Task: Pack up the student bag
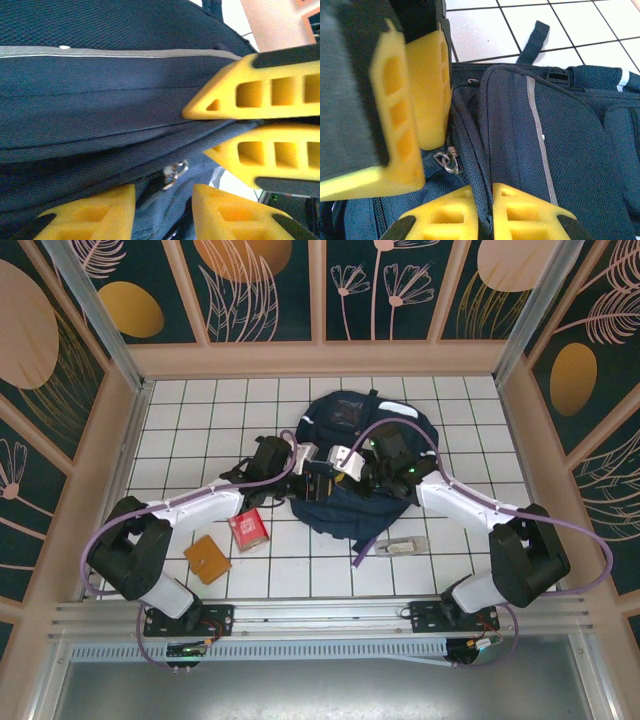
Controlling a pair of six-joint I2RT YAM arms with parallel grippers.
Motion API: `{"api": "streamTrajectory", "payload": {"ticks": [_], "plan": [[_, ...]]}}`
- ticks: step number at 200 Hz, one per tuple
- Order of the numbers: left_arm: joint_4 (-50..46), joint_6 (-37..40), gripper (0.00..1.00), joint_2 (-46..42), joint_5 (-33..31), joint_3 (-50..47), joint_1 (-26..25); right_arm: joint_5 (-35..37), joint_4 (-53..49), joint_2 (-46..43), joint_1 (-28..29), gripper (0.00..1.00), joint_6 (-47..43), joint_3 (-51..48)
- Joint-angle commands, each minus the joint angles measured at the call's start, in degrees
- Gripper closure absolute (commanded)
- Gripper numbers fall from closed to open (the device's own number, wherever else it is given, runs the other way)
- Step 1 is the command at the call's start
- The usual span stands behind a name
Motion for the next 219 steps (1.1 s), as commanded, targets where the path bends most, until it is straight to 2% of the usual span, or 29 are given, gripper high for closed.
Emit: {"api": "streamTrajectory", "payload": {"ticks": [1, 19, 37, 49, 89, 112, 121, 129, 137, 172, 187, 219], "plan": [[-1.45, 0.95, 0.74, 2.74, -6.87, -1.16, 0.15, -6.44, 5.01, -3.28, 1.39, 1.00, 2.17, 2.07], [-1.29, 2.36, 0.73, 3.72, -6.42, -1.17, -0.20, -6.48, 5.29, -3.59, 1.43, 1.00, 2.77, 1.88], [2.90, 1.96, 0.72, 4.42, -0.25, -1.95, -0.29, -6.85, 6.14, -3.86, 1.48, 1.00, 3.64, 1.44], [6.74, 1.41, 0.78, 4.51, 3.47, -2.96, -0.60, -7.03, 6.58, -3.98, 1.61, 1.00, 4.17, 1.13], [10.11, 5.01, 0.77, 5.70, 2.61, -4.22, -0.84, -10.40, 8.02, -4.52, 1.77, 1.00, 4.64, 0.09], [14.38, 6.44, 0.76, 6.38, 5.93, -4.50, -0.89, -11.70, 8.58, -4.78, 2.14, 1.00, 4.93, -0.16], [15.76, 7.13, 0.82, 6.66, 7.88, -4.58, -0.89, -11.29, 8.61, -4.78, 2.13, 1.00, 5.03, -0.16], [15.74, 7.52, 0.94, 6.62, 7.32, -4.56, -0.87, -10.71, 8.45, -4.79, 2.06, 1.00, 4.63, -0.19], [15.41, 8.71, 1.00, 6.33, 7.33, -4.59, -0.82, -9.95, 8.00, -4.87, 1.97, 1.00, 3.84, -0.25], [11.41, 12.82, 1.00, 0.31, 0.18, -7.08, 1.22, -0.93, 1.64, -5.81, 1.86, 1.00, -7.39, -0.65], [12.02, 14.57, 1.00, -3.58, -0.23, -10.01, 3.67, 2.09, -0.12, -6.85, 1.54, 1.00, -12.41, -1.55], [11.91, 19.94, 1.00, -11.07, -1.45, -15.47, 8.82, 3.25, 0.03, -9.52, -0.48, 1.00, -15.93, -3.21]]}}
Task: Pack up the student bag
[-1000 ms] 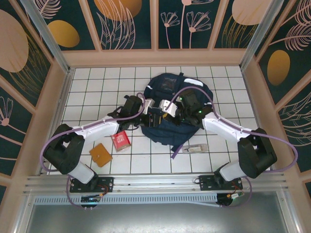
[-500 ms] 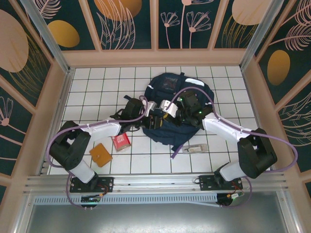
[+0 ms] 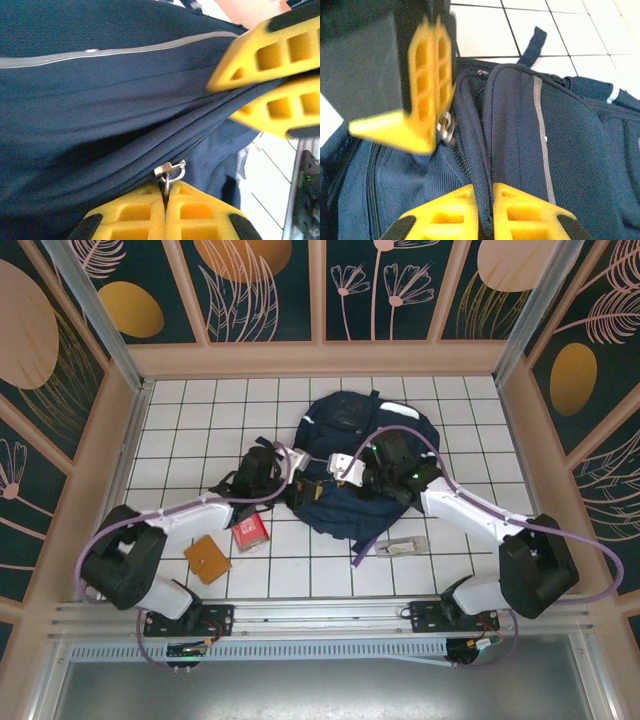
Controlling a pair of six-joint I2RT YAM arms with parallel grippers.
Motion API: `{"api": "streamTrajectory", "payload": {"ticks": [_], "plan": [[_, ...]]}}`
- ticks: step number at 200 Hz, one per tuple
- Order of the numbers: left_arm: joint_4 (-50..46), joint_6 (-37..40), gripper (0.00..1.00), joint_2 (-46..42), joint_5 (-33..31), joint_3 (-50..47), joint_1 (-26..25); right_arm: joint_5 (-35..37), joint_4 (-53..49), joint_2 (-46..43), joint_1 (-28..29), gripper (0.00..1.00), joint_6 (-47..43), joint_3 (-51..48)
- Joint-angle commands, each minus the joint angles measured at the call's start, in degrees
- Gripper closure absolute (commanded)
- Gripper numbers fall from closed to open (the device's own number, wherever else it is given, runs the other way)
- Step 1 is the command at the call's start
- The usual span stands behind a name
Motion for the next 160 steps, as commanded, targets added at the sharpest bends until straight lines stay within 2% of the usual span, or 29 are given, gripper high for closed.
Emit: {"api": "streamTrajectory", "payload": {"ticks": [1, 30, 43, 58, 64, 85, 97, 136, 160], "plan": [[-0.81, 6.13, 1.00, -4.55, -4.29, -3.72, 4.74, 0.19, 0.60, -4.69, -1.47, 1.00, -6.31, -1.29], [-2.91, 14.48, 1.00, -5.65, -2.39, -5.02, 6.35, 3.19, 1.56, -6.63, -2.62, 1.00, -11.62, -4.61], [-5.53, 19.86, 1.00, -4.02, 1.02, -4.09, 6.21, 1.88, 2.26, -7.47, -2.78, 0.99, -12.24, -5.93], [-8.53, 22.77, 1.00, -2.91, 4.97, -1.93, 5.26, -0.04, 2.79, -7.48, -2.58, 0.71, -9.16, -6.00], [-9.32, 24.13, 1.00, -3.25, 5.54, -1.21, 3.83, -0.69, 3.27, -7.27, -2.26, 0.63, -6.71, -5.39], [-8.19, 25.88, 1.00, -5.41, 6.16, 0.23, -1.85, -3.85, 5.56, -5.88, 0.38, 0.51, 0.37, -3.17], [-5.69, 23.17, 1.00, -6.09, 6.82, -0.10, -2.16, -2.17, 6.39, -4.43, 2.22, 0.48, 0.94, -2.15], [-5.93, 24.09, 1.00, -7.26, 4.89, -1.39, -2.13, 1.29, 0.45, 3.82, 5.05, 0.46, -0.39, 2.55], [-8.48, 22.99, 1.00, -8.53, -2.99, -2.19, -1.97, 1.01, -4.79, 7.40, 5.12, 0.45, -0.09, 4.87]]}}
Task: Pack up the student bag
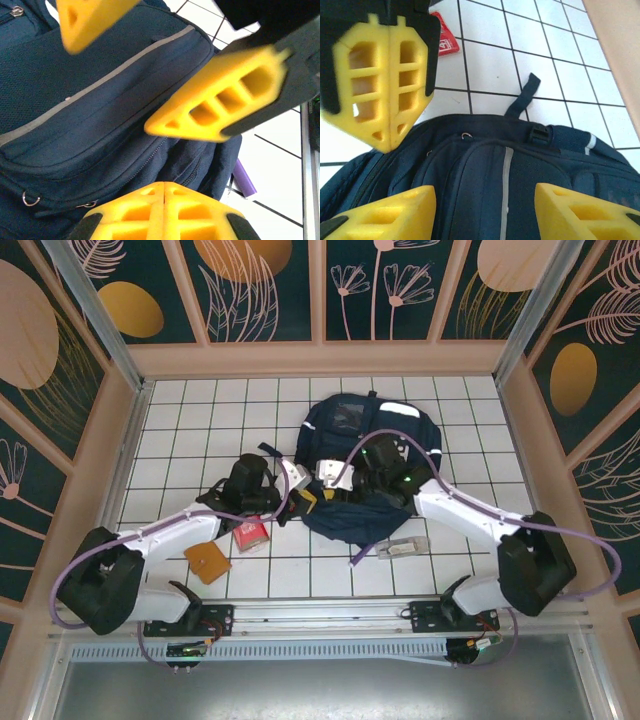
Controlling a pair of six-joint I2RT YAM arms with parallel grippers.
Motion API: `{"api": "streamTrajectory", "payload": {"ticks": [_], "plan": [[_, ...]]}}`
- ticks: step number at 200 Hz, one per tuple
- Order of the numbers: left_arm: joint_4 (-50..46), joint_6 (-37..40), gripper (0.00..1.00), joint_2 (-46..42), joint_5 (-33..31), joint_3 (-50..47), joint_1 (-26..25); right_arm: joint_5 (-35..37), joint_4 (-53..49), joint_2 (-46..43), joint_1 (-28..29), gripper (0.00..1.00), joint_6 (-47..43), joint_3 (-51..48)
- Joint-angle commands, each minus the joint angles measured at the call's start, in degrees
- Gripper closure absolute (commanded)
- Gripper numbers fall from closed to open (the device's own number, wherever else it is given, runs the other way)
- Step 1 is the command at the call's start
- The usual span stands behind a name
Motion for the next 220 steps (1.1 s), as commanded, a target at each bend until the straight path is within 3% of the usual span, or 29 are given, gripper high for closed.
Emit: {"api": "streamTrajectory", "payload": {"ticks": [1, 16, 26, 36, 51, 65, 79, 90, 100, 127, 137, 146, 154, 180, 220], "plan": [[-1.78, 0.62, 1.00, -2.02, -6.10, -0.58, 0.39, 1.10, -6.41, 3.00, 0.29, 0.44, 1.26, 2.73], [-2.51, -0.85, 0.74, -3.04, -11.07, -1.16, 1.02, 1.13, -10.88, 5.44, 0.08, 0.44, 1.85, 4.60], [-2.68, -1.26, 0.62, -3.72, -11.63, -1.54, 1.78, 1.15, -13.94, 7.25, 0.06, 0.42, 2.31, 5.65], [-2.39, -1.99, 0.56, -4.30, -11.98, -1.83, 2.53, 1.01, -16.21, 8.23, 0.07, 0.35, 3.04, 6.31], [-2.40, -3.97, 0.49, -4.46, -12.54, -1.79, 3.91, 3.00, -17.04, 9.32, 0.11, 0.34, 4.63, 6.31], [-2.68, -5.33, 0.46, -4.10, -12.49, -1.41, 5.15, 9.47, -15.36, 10.21, 0.29, 0.36, 5.41, 5.40], [-2.30, -7.50, 0.40, -3.76, -13.81, -1.14, 5.72, 15.28, -12.36, 10.43, 0.33, 0.49, 6.52, 4.36], [-1.71, -8.55, 0.39, -3.65, -14.12, -1.13, 5.89, 16.33, -12.26, 10.30, 0.33, 0.77, 6.06, 4.95], [-1.29, -10.04, 0.30, -3.77, -15.06, -1.05, 6.02, 15.97, -12.05, 9.29, 0.33, 1.00, 4.74, 5.46], [0.05, -7.89, 0.08, -4.73, -10.07, -0.51, 5.97, 10.70, -9.32, 2.63, -0.92, 1.00, 0.26, 5.26], [-1.03, -4.12, 0.09, -3.93, -5.68, 0.90, 6.00, 6.46, -7.56, -0.60, -2.76, 1.00, -0.69, 5.06], [-2.90, 0.19, 0.22, -2.39, -1.53, 2.67, 5.89, 2.07, -5.41, -3.30, -4.62, 1.00, -0.66, 4.67], [-3.77, 1.97, 0.28, -0.93, 0.09, 4.13, 5.87, -0.79, -2.58, -5.69, -6.56, 1.00, -0.30, 3.97], [-1.51, 2.09, 0.28, 1.90, 1.85, 6.65, 5.85, -5.10, 0.35, -8.31, -10.58, 1.00, 0.82, 3.56], [3.13, -0.78, 0.28, 4.88, 0.88, 8.89, 4.37, -8.39, 0.82, -9.07, -10.74, 1.00, 1.53, 1.53]]}}
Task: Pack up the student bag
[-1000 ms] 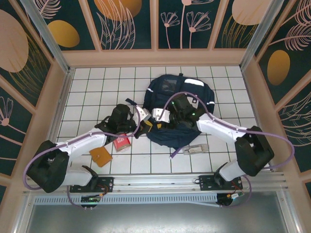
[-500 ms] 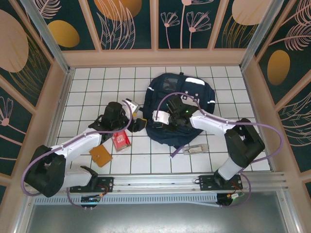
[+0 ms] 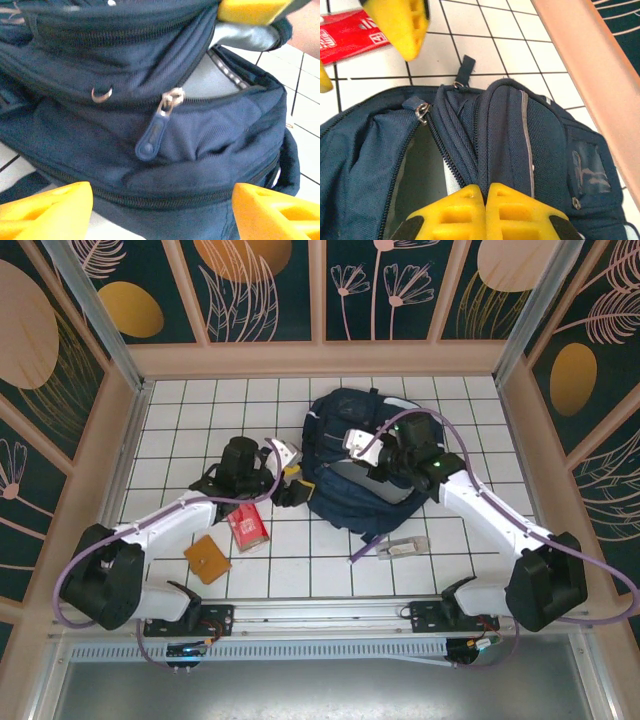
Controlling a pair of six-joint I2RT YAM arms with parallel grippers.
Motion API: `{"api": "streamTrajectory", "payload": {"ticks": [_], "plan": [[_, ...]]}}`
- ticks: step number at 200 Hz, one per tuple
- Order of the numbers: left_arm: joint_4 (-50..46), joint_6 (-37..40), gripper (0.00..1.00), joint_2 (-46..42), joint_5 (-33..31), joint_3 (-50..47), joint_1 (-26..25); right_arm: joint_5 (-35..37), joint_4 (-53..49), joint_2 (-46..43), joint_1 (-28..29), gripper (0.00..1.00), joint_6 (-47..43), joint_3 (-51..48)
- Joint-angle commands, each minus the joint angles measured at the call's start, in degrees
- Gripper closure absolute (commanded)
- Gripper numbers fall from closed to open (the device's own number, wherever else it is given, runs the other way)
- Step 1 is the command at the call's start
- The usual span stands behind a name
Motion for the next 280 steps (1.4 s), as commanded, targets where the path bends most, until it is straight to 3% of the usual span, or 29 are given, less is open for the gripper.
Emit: {"api": "streamTrajectory", "payload": {"ticks": [1, 31, 48, 70, 127, 144, 163, 179, 196, 198, 213, 223, 244, 280], "plan": [[3.65, -0.04, 0.28, 2.39, 1.64, 2.73, -1.07, -5.98, 5.72, -1.33, 0.16, 1.00, 0.09, -1.64], [4.83, 3.46, 0.28, 4.92, 2.58, 3.18, -2.31, -6.31, 5.66, -1.80, 0.18, 1.00, -0.35, -2.02], [3.67, 7.06, 0.36, 6.84, 1.78, 3.30, -2.38, -6.68, 5.44, -1.99, 0.16, 1.00, -0.61, -1.91], [2.73, 12.34, 0.37, 7.84, 2.79, 2.36, -2.42, -7.43, 5.08, -2.33, 0.20, 1.00, -0.90, -1.84], [11.68, 13.96, 0.47, 8.67, -0.43, -0.51, -2.34, -10.60, 2.21, -2.97, 1.50, 1.00, -4.99, -2.26], [13.41, 16.30, 0.57, 9.18, 0.46, -0.70, -2.31, -11.30, 0.39, -2.76, 2.23, 1.00, -7.29, -2.28], [13.25, 19.93, 0.74, 9.71, 3.10, -0.70, -2.32, -10.74, -0.36, -2.82, 2.53, 1.00, -8.66, -2.70], [11.21, 21.74, 1.00, 10.96, 5.23, 0.39, -2.35, -9.34, -0.30, -2.87, 2.53, 1.00, -9.05, -3.29], [7.89, 21.83, 1.00, 11.51, 6.64, 1.67, -2.43, -5.90, 2.05, -2.87, 2.53, 1.00, -6.71, -4.49], [7.87, 21.52, 1.00, 11.34, 6.68, 1.58, -2.43, -5.41, 2.33, -2.83, 2.53, 0.99, -6.38, -4.67], [10.33, 19.00, 1.00, 9.02, 6.37, -0.54, -2.76, -1.48, 5.03, -3.00, 3.06, 0.61, -3.00, -6.38], [12.25, 17.59, 1.00, 7.01, 6.65, -2.31, -3.33, -0.10, 6.63, -3.05, 4.67, 0.50, -0.46, -7.77], [15.42, 12.56, 1.00, 4.25, 6.89, -4.22, -5.22, 4.22, 8.76, -2.07, 8.65, 0.39, 2.36, -10.45], [18.10, 6.32, 1.00, 2.31, 6.45, -4.82, -8.07, 11.10, 14.44, 1.53, 12.10, 0.35, 7.47, -12.20]]}}
